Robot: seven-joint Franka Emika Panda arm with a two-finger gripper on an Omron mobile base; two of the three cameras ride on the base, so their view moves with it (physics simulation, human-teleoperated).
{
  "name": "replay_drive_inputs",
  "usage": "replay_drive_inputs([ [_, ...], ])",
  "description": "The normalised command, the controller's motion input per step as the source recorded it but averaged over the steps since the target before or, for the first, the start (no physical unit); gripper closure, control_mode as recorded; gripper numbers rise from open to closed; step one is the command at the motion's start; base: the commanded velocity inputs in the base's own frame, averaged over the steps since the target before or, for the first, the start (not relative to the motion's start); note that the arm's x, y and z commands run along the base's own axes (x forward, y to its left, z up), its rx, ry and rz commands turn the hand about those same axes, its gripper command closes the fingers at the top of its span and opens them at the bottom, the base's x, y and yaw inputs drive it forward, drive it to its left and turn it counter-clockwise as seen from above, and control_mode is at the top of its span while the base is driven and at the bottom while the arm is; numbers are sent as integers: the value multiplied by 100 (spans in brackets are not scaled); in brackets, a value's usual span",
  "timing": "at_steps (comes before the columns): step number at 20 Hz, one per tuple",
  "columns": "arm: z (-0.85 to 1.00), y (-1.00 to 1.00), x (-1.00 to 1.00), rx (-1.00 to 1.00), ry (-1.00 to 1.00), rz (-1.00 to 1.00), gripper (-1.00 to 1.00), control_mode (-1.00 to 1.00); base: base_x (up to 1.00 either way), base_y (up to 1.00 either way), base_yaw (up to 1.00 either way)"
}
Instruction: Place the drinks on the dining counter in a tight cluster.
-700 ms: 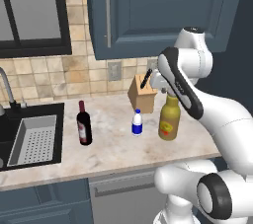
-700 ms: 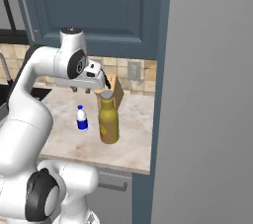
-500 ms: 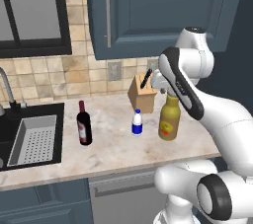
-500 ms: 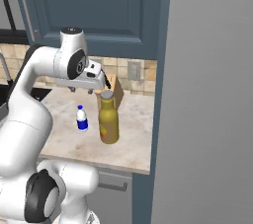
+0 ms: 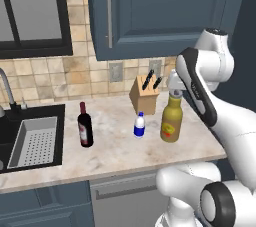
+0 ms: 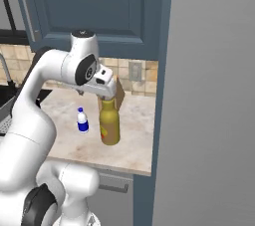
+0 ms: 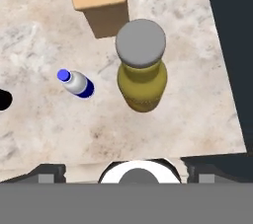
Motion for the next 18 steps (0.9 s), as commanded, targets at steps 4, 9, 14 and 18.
replay_drive_inputs([
  [4, 0, -31, -7, 4, 1, -27, -100, -100, 0, 0, 0],
  [9, 0, 0, 10, 0, 0, -13, -100, -100, 0, 0, 0],
  [14, 0, 5, 13, -1, 2, 1, -100, -100, 0, 0, 0],
  [18, 0, 7, 25, -4, 9, 18, -100, -100, 0, 0, 0],
])
